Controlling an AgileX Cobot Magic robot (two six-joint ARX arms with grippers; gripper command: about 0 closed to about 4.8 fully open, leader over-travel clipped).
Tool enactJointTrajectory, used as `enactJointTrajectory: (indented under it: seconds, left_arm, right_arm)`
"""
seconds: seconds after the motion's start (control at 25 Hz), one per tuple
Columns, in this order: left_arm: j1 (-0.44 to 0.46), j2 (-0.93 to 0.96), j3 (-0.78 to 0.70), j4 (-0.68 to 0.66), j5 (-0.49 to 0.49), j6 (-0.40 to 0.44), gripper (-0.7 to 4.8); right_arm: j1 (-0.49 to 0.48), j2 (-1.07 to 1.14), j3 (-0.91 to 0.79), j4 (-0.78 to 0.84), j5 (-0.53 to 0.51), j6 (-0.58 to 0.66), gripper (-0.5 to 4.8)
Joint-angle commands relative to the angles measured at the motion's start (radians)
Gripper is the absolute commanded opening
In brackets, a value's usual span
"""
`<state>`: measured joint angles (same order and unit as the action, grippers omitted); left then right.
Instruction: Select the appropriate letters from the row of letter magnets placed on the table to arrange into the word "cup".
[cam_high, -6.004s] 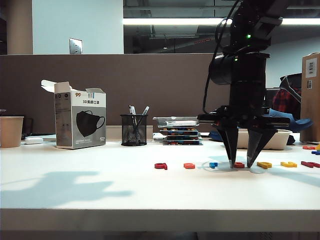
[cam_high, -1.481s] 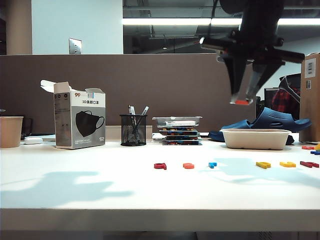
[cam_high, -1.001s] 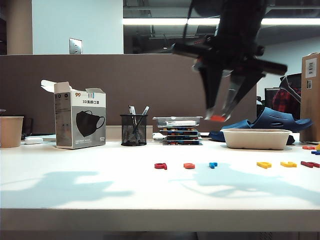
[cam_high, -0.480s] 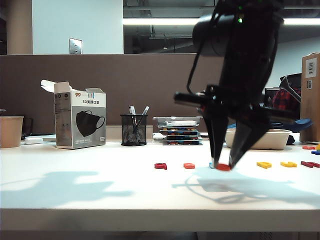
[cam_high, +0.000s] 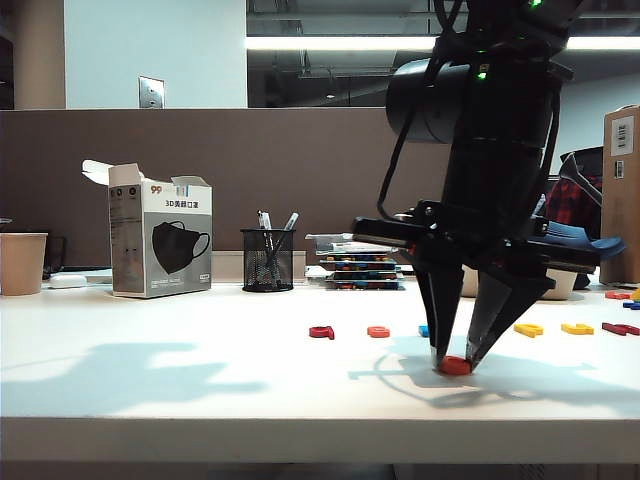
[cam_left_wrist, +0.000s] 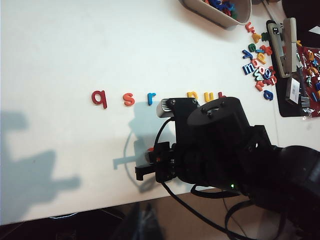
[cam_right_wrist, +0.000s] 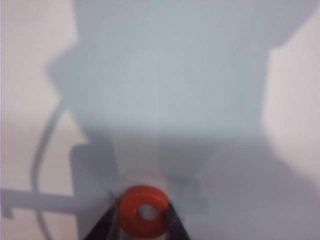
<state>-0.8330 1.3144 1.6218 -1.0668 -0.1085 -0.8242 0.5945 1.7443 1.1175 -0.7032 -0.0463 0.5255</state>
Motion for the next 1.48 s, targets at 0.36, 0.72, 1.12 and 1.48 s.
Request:
enactJointTrajectory:
  seconds: [0.36,0.72,1.12,1.48]
  left_arm:
    - [0.000,-0.004,0.003,0.007,-0.004,0.005,-0.05]
    - [0.000,-0.004,0.003,0.007,-0.004,0.005,-0.05]
    - [0.000,-0.004,0.003,0.007,-0.004,0.005,-0.05]
    - [0.000,-0.003,0.003,0.007,-0.004,0.005,-0.05]
  right_arm:
    - [0.002,0.003,-0.001,-0.002,-0.001,-0.001,0.95]
    - [0.002,0.003,-0.001,-0.009,-0.001,-0.001,1.81]
    - [0.001,0.002,0.008,-0.011,0.000,-0.002,3.66]
    - [0.001,0.001,0.121,-0.080,0.002,-0.023,3.65]
